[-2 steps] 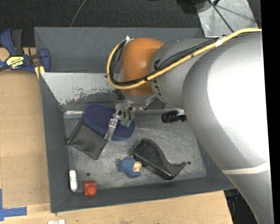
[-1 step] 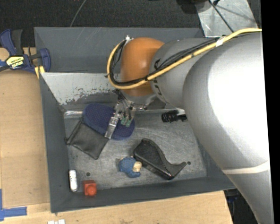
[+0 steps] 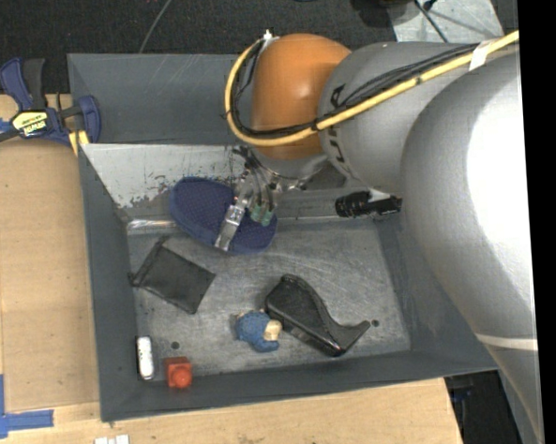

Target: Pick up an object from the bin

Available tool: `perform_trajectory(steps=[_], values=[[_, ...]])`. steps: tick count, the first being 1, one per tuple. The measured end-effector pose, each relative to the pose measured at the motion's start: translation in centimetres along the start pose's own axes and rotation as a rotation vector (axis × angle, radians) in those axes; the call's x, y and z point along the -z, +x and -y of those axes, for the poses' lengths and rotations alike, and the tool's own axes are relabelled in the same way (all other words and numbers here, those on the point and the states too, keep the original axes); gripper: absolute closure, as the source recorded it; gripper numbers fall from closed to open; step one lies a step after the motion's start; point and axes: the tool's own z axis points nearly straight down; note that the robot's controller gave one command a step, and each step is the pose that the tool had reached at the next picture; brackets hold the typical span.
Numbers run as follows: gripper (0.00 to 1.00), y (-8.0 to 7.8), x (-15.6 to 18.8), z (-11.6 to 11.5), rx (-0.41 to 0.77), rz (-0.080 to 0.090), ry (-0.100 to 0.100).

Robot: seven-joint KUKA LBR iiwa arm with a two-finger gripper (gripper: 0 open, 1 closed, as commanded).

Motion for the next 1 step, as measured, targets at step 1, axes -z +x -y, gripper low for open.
perform_trajectory(steps=[1], values=[[1.00, -0.28, 5.46, -0.08, 0.003, 0.001, 0.000]])
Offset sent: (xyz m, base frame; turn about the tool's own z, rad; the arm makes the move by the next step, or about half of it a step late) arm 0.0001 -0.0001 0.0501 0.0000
